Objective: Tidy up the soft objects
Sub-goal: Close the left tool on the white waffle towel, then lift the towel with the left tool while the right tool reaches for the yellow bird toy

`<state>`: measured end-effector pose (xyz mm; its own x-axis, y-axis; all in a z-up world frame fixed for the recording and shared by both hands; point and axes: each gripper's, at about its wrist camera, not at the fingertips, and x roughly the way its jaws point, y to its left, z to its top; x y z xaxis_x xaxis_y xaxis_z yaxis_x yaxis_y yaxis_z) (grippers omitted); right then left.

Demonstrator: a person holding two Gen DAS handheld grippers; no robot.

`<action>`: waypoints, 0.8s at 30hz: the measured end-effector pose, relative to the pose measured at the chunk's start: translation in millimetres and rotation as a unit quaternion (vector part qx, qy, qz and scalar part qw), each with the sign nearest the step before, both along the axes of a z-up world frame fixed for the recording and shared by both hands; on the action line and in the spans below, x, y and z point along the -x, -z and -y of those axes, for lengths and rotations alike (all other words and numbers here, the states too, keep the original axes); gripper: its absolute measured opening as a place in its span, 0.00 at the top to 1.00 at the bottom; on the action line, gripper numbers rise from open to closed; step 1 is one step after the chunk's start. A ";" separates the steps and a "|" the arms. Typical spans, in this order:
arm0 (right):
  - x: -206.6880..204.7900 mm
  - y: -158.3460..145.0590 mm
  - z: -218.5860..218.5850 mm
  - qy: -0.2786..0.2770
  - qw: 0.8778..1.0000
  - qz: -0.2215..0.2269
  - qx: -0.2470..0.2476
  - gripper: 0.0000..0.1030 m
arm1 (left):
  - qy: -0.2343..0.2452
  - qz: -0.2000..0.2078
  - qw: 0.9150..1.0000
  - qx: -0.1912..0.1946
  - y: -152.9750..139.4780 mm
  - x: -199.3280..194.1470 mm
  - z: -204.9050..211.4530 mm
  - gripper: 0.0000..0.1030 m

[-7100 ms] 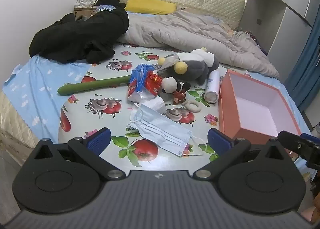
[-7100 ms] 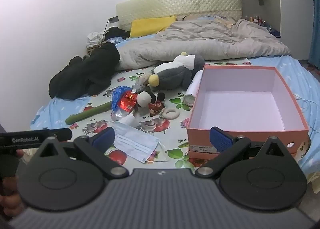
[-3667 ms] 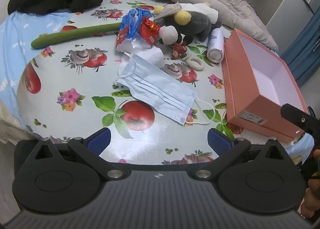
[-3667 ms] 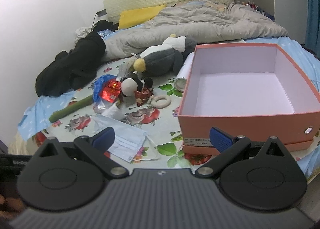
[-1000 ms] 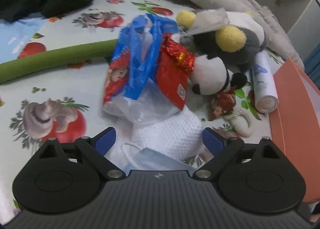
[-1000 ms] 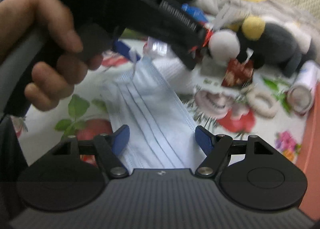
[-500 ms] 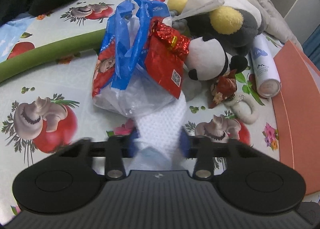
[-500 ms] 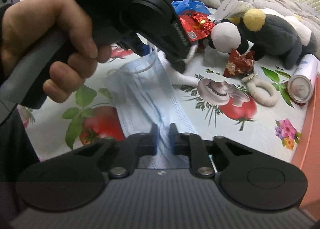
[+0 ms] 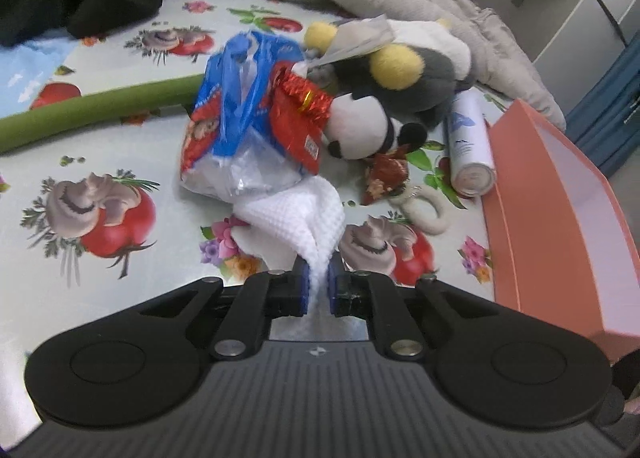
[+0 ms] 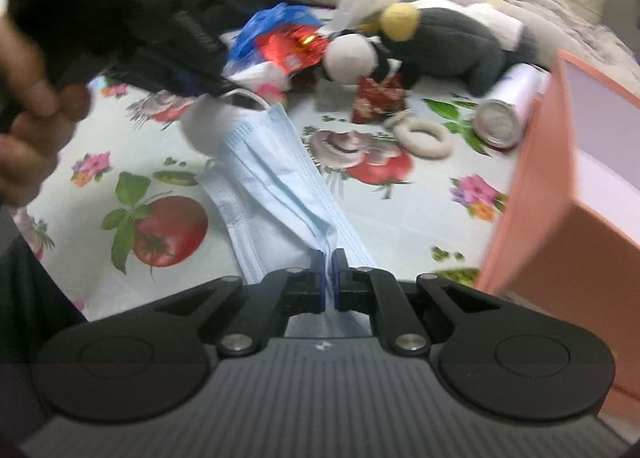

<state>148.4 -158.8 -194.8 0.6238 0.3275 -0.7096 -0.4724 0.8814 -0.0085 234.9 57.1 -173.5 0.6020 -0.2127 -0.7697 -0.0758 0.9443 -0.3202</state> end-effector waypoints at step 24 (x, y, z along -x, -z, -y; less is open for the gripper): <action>18.6 -64.0 25.0 0.083 0.994 0.022 -0.070 0.93 | -0.001 0.043 0.999 -0.001 -64.3 78.2 -9.3 0.88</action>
<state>129.7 -183.8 -130.8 0.7065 0.3113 -0.6356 -0.3223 0.9411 0.1028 156.6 66.4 -109.2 0.6664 -0.2107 -0.7152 -0.0492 0.9448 -0.3241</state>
